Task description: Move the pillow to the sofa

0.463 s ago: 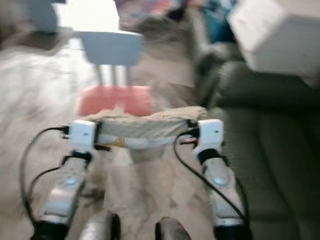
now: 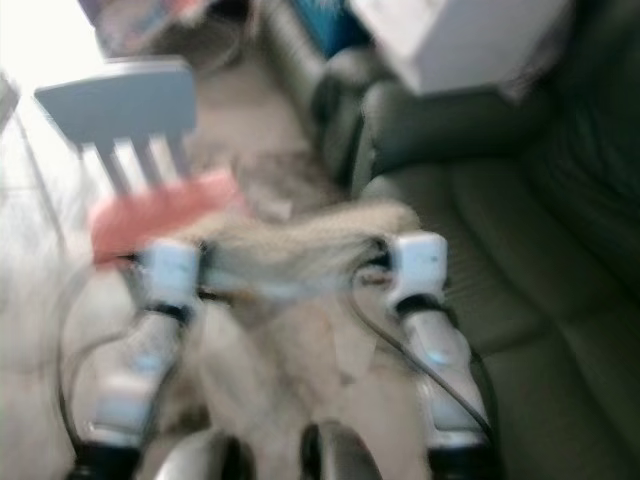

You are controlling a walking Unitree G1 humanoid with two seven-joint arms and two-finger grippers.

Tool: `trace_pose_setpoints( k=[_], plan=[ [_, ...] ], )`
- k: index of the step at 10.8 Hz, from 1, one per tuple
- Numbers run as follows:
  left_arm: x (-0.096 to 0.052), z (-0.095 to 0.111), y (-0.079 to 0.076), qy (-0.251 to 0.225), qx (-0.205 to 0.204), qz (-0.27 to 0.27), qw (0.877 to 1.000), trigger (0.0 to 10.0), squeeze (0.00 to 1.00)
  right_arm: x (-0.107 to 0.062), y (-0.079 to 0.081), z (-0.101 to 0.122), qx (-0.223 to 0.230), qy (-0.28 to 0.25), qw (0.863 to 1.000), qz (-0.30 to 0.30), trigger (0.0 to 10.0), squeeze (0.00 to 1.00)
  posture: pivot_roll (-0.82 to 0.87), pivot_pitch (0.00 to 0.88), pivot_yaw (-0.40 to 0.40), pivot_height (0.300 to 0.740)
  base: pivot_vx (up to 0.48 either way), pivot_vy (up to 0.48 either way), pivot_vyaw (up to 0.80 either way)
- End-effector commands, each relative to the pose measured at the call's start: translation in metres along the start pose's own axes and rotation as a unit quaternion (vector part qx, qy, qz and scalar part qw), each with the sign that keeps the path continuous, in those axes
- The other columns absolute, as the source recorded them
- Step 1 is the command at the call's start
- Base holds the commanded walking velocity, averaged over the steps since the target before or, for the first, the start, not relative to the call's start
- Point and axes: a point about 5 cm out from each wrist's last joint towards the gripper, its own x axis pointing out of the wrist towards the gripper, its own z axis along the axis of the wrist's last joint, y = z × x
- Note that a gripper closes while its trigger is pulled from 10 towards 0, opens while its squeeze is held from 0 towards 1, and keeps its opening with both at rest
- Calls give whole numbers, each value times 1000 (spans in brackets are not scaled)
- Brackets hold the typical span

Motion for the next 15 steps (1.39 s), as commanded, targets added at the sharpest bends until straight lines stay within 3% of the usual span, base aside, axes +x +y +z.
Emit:
trace_pose_setpoints(
  k=[1, 6, 8, 15],
  plan=[
    [0, 3, 2, -10, 9, -7, 1000, 10000, 0, 2, 7, 6, 3, -14, 1000, 13, 10000, 0, -72, 134, -56, 740, 0, 480, -800],
    [-5, 7, -5, -36, 15, -37, 999, 10000, 0, 2, 9, 4, 1, -15, 1000, 13, 10000, 0, -73, 132, -48, 740, 0, 75, -800],
    [-6, 7, -10, -33, -6, -52, 998, 10000, 0, 2, 9, 5, 1, -17, 1000, 11, 10000, 0, -75, 133, -47, 740, 0, 0, -800],
    [-7, 6, -9, -27, -19, -68, 997, 10000, 0, 3, 9, 6, 2, -21, 1000, 8, 10000, 0, -80, 140, -35, 740, 0, 0, -800]
  ],
)
